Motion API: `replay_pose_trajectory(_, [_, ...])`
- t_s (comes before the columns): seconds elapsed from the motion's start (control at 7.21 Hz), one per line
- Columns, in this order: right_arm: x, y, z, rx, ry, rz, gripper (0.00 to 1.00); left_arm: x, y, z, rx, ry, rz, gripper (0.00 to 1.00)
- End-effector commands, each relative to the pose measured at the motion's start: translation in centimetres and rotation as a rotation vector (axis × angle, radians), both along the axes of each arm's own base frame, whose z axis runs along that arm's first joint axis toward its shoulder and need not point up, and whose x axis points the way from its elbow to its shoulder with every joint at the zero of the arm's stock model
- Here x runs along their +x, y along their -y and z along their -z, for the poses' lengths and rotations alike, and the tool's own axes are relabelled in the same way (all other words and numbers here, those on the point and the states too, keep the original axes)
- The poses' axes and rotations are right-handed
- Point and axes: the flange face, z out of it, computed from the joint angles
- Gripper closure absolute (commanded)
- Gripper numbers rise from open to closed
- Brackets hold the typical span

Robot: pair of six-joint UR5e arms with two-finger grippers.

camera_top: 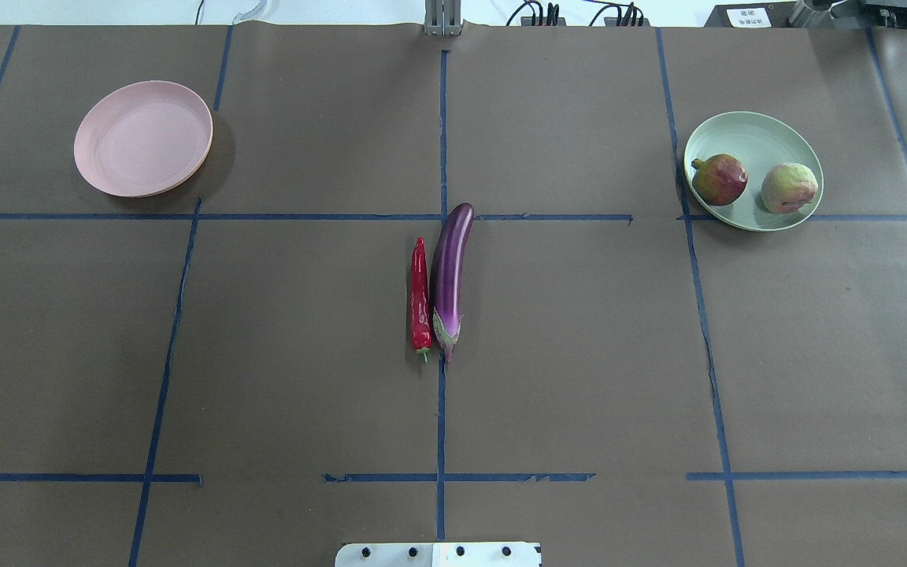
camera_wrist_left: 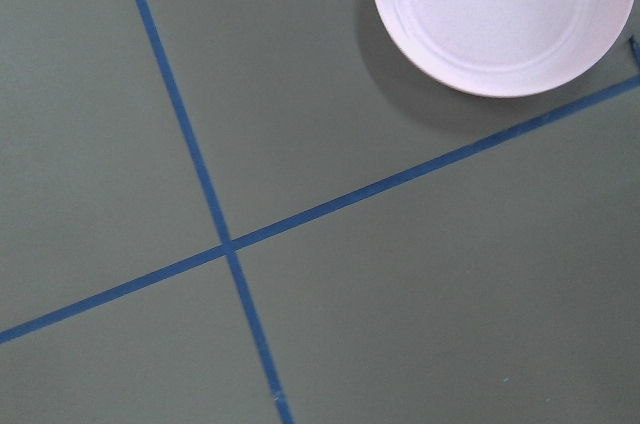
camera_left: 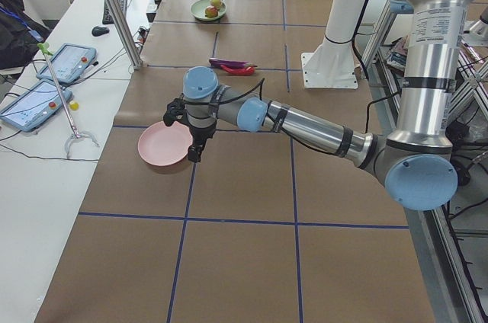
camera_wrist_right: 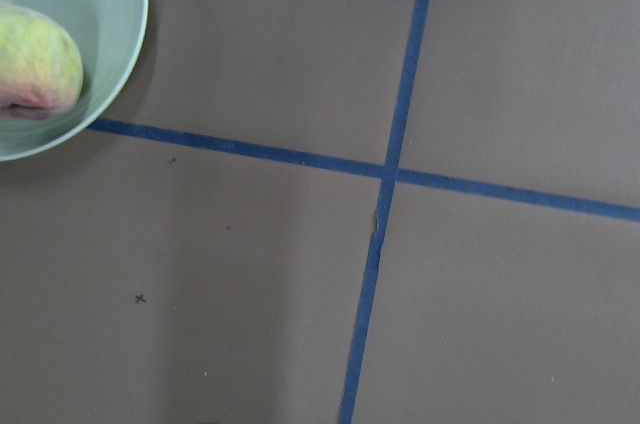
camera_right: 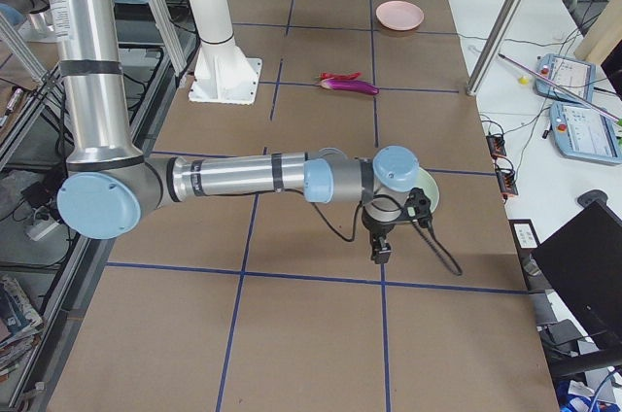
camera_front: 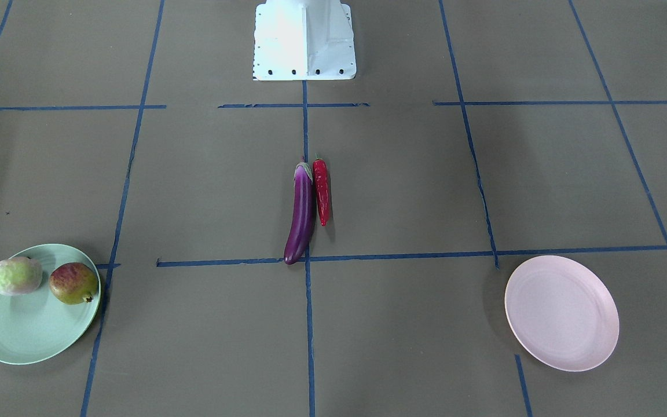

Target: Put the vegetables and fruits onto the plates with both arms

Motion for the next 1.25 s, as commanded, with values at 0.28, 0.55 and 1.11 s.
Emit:
replay_pose_trajectory(0.28, [0.3, -1.9, -0.6, -0.02, 0.004, -0.019, 0.0, 27.5, -3.2, 16.2, -0.222, -0.114, -0.115, 0.0])
replay_pose_trajectory(0.55, [0.3, -1.7, -0.4, -0.027, 0.005, -0.033, 0.0, 39.9, -7.7, 23.7, -0.33, -0.068, 0.091, 0.0])
replay_pose_trajectory(1.11, [0.3, -1.8, -0.4, -0.027, 0.005, -0.033, 0.0, 55.8, -7.9, 31.8, -0.348, 0.003, 0.196, 0.0])
